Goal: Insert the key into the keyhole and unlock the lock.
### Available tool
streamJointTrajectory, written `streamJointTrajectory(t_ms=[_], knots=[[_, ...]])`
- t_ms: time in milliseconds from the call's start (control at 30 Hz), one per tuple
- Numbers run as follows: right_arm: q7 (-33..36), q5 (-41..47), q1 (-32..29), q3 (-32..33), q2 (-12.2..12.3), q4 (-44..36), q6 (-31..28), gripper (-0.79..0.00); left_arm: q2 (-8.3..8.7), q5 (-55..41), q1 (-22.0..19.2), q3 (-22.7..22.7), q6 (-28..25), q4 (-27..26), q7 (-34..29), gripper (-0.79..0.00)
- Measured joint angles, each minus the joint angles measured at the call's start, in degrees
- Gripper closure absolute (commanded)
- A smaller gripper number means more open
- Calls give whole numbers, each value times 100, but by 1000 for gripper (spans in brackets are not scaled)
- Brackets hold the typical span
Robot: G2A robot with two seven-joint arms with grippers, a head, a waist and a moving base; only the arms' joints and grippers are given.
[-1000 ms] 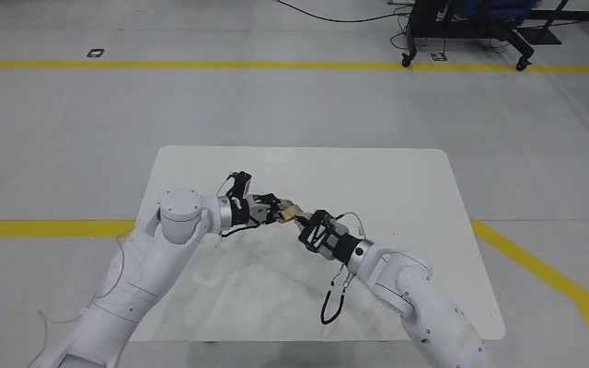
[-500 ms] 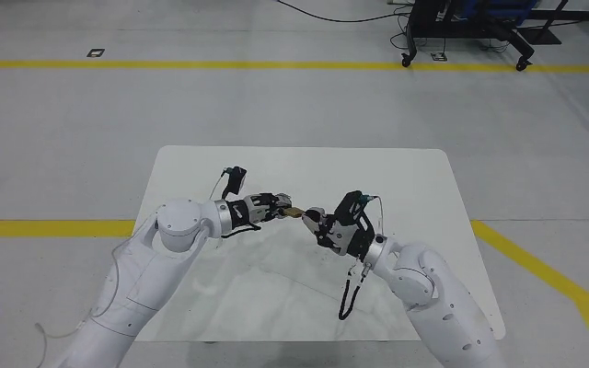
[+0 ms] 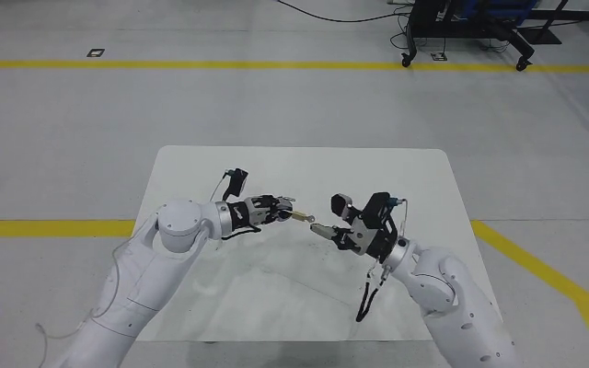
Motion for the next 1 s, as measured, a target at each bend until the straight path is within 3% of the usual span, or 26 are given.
streamJointTrajectory(t_ms=[233, 400, 667, 700, 767, 833, 900, 1000], knots=[[-665, 351, -787, 1180, 101, -328, -80, -785, -48, 829, -313, 625, 586, 109, -503, 0], [-661, 358, -792, 1198, 102, -328, -78, -785, -182, 1287, -728, 1334, 1108, 393, -1060, 0], [-661, 358, -792, 1199, 102, -328, -78, -785, -390, 1286, -1160, 1847, 1369, 908, -1258, 0], [-661, 358, -792, 1199, 102, -328, -78, -785, -412, 1321, -1194, 1875, 1398, 954, -1160, -157], [-661, 358, -792, 1199, 102, -328, -78, -785, -440, 1342, -1218, 1902, 1435, 995, -1016, -326], [-661, 358, -792, 1199, 102, -328, -78, -785, -465, 1360, -1242, 1935, 1468, 1017, -946, -696], [-661, 358, -792, 1199, 102, -328, -78, -785, -479, 1424, -1268, 1964, 1507, 1039, -894, -785], [-661, 358, -792, 1199, 102, -328, -78, -785, -487, 1383, -1287, 1927, 1522, 1093, -904, -785]])
